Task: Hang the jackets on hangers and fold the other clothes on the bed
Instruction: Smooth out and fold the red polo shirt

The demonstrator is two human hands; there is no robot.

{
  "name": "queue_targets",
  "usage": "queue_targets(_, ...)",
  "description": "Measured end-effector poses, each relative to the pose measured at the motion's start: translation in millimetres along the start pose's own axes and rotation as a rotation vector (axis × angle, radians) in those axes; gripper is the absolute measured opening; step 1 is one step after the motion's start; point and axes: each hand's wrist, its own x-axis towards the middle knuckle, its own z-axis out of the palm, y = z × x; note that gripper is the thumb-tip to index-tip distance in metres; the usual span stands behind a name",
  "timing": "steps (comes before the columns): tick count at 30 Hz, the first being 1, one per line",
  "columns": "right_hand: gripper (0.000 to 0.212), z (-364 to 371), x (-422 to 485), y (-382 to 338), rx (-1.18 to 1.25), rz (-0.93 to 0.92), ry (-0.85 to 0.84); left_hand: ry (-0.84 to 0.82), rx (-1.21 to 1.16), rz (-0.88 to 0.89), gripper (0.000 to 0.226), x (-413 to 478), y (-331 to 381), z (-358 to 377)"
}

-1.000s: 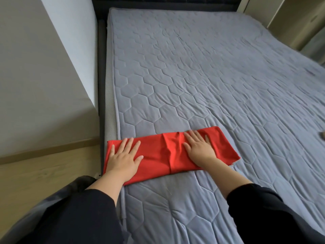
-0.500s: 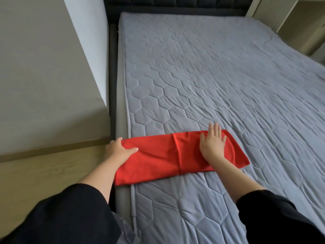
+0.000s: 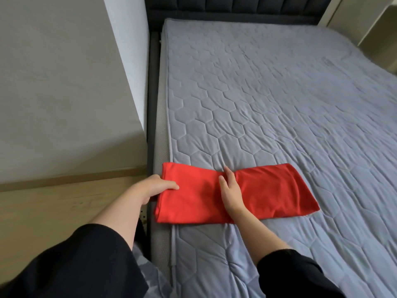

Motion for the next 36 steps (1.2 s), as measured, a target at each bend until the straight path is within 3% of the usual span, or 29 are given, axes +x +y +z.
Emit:
queue_targets(4, 0.048, -6.1, -1.5, -2.3, 0.044, 0.006, 0.011, 0.039, 0.0, 0.06, 0.022, -11.7, 15.0, 3.9)
queue_targets(8, 0.045, -10.0, -7.1, -2.2, 0.138, 0.011, 0.023, 0.003, -0.137, 0.106, 0.037, -23.9, 32.9, 6.9)
queue_targets(11, 0.043, -13.8, -7.7, -5.4, 0.171, 0.012, 0.046, 0.02, -0.227, 0.164, 0.011, -30.4, 43.7, 11.2)
queue_targets(17, 0.042, -6.8, -6.4, -12.2, 0.244, 0.072, 0.036, 0.024, -0.323, 0.295, 0.017, -38.7, 52.5, 17.8)
queue_targets(22, 0.043, 21.4, -7.4, -36.5, 0.374, 0.056, 0.04, -0.05, -0.51, 0.286, 0.048, -37.1, 52.6, 1.4)
queue_targets(24, 0.054, 43.8, -3.8, -43.2, 0.437, 0.06, -0.013, -0.041, -0.628, 0.29, 0.05, -35.5, 50.5, -9.2)
queue_targets(27, 0.076, 80.9, 15.2, -19.9, 0.56, 0.196, -0.141, 0.0, -0.705, 0.319, 0.031, -35.9, 47.0, -21.8)
queue_targets(32, 0.043, 71.8, -8.4, -56.7, 0.7, 0.347, -0.239, -0.02, -0.601, 0.268, 0.029, -38.4, 45.4, -18.4)
queue_targets(34, 0.04, 56.7, 4.7, -59.4, 0.783, 0.278, -0.288, -0.11, -0.596, 0.329, 0.021, -43.8, 55.6, -10.8)
queue_targets(35, 0.037, 59.1, 2.2, -72.3, 0.918, 0.216, -0.3, -0.252, -0.619, 0.348, 0.015, -48.1, 61.8, -5.8)
queue_targets(36, 0.037, 40.2, -4.4, -65.6, 0.956, 0.024, -0.343, -0.418, -0.632, 0.345, 0.02, -53.9, 68.5, 0.6)
